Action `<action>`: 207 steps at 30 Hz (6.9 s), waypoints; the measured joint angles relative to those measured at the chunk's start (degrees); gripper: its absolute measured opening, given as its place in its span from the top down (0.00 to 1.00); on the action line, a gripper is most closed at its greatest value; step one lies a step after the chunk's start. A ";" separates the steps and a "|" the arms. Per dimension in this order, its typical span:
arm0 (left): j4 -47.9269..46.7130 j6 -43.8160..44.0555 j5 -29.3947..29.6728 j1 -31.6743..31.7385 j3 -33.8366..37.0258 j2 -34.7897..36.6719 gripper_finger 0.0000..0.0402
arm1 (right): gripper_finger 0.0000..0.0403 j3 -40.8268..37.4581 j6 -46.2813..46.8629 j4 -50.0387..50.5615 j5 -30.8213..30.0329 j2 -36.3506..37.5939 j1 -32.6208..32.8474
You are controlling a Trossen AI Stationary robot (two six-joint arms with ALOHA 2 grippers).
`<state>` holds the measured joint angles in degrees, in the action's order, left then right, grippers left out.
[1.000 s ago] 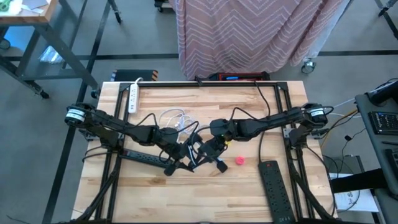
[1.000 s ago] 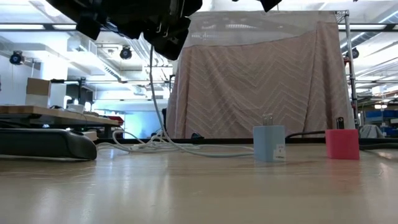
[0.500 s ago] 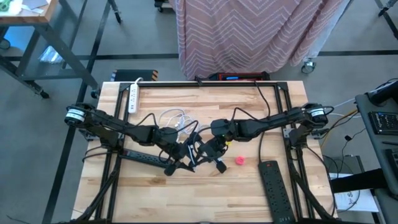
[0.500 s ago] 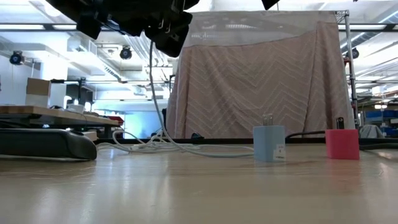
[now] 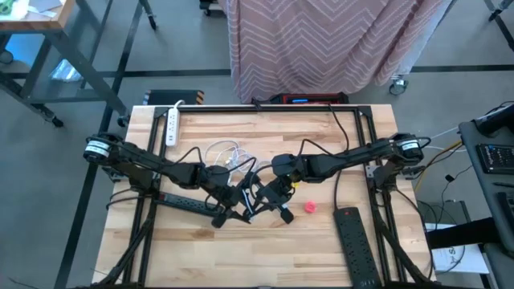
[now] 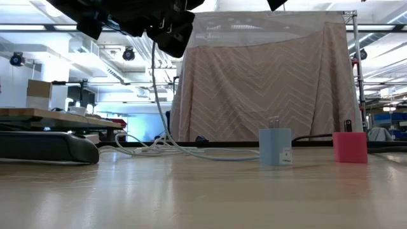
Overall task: Plug in charger cables
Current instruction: Insert the white charger cable into the black charger adapter
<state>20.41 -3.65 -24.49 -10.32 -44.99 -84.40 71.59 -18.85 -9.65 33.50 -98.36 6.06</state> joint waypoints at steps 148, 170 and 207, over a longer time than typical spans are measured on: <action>7.20 3.85 -0.92 -2.32 -1.07 -0.33 0.67 | 1.00 -0.14 1.40 -0.86 -9.27 3.38 6.02; 8.20 -0.17 -0.07 -3.19 -1.07 -0.37 0.67 | 1.00 -0.37 -0.29 -3.33 -11.04 3.03 6.83; 8.01 1.19 -0.06 -3.35 -1.11 -0.32 0.66 | 1.00 -0.11 11.63 -3.82 -9.23 2.97 6.63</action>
<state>28.42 -2.46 -24.55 -13.67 -46.11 -84.72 71.48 -7.22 -13.47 24.27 -95.39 12.69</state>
